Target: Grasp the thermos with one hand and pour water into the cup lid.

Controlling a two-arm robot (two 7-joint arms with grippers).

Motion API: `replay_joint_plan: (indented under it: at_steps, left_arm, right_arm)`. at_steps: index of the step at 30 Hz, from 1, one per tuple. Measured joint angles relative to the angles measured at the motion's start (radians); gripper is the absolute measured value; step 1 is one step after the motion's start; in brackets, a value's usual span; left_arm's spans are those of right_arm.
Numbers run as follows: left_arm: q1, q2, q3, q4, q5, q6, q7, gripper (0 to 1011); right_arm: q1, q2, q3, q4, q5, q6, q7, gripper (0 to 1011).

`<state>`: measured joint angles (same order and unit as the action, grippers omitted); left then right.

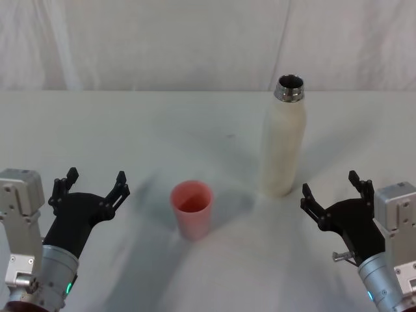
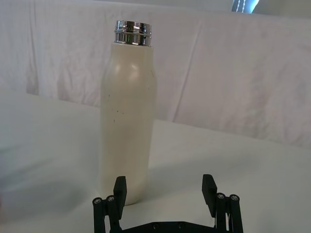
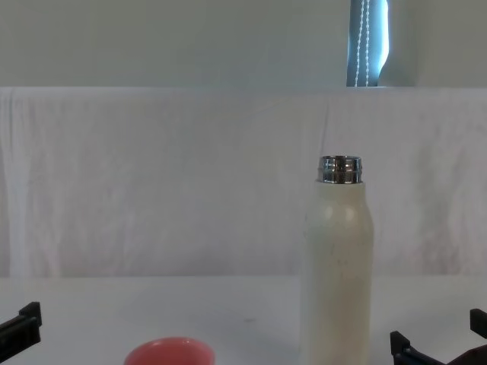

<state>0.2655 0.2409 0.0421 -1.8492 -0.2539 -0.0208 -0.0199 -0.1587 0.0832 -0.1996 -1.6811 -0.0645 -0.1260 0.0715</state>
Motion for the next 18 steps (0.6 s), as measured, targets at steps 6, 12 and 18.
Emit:
replay_joint_plan:
  at_steps: [6,12,18]
  left_arm:
    - [0.0,0.0,0.0,0.0,0.0,0.0,0.0,1001]
    - [0.0,0.0,0.0,0.0,0.0,0.0,0.0,1001]
    - [0.0,0.0,0.0,0.0,0.0,0.0,0.0,1001]
  right_arm:
    - [0.0,0.0,0.0,0.0,0.0,0.0,0.0,1000]
    - [0.0,0.0,0.0,0.0,0.0,0.0,0.0,1000]
    - [0.0,0.0,0.0,0.0,0.0,0.0,0.0,1000]
